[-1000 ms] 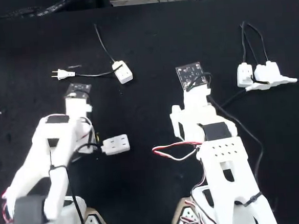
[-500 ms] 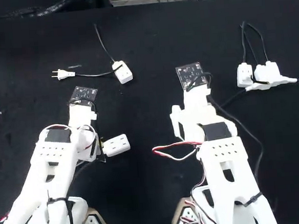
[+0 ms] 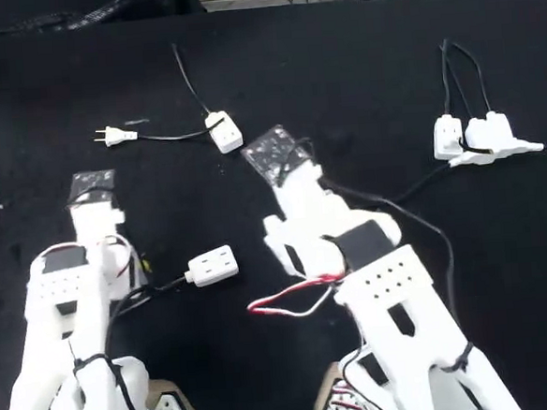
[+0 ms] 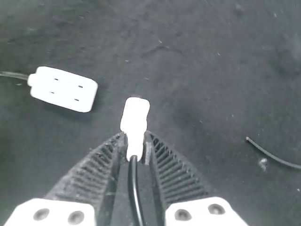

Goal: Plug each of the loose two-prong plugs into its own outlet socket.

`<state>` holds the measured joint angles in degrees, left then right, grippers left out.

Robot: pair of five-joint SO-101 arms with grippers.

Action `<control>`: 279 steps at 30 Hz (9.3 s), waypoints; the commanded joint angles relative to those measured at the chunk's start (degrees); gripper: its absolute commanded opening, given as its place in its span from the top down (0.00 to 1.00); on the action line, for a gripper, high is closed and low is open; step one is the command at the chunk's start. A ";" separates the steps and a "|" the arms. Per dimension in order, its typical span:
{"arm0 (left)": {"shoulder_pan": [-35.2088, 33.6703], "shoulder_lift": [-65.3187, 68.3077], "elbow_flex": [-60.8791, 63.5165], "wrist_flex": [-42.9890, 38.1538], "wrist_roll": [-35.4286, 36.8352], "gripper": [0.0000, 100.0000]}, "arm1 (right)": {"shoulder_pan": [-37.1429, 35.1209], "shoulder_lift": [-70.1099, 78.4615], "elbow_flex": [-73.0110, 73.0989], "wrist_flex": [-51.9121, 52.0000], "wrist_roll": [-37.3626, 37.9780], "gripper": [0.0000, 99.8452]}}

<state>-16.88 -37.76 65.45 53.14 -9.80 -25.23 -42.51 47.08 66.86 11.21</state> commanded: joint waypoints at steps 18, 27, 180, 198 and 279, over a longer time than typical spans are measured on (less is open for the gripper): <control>-1.63 -1.49 3.56 -8.00 4.48 0.81 | -7.56 41.01 -41.63 20.04 -3.96 0.99; -1.54 -1.49 4.26 -8.97 4.48 0.81 | -10.46 50.07 -48.22 21.71 -11.60 0.99; -1.98 -1.93 4.18 -8.97 4.31 0.81 | -14.07 46.55 -39.52 15.21 -21.45 0.99; -1.98 -1.93 4.26 -8.97 4.22 0.81 | -14.07 53.76 -45.85 15.30 -21.01 0.99; -2.07 -1.93 4.18 -8.97 4.22 0.81 | -13.45 57.19 -60.00 31.12 -15.91 0.99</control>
<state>-18.46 -37.76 70.20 45.14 -5.67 -39.65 17.36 -10.07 97.54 -4.62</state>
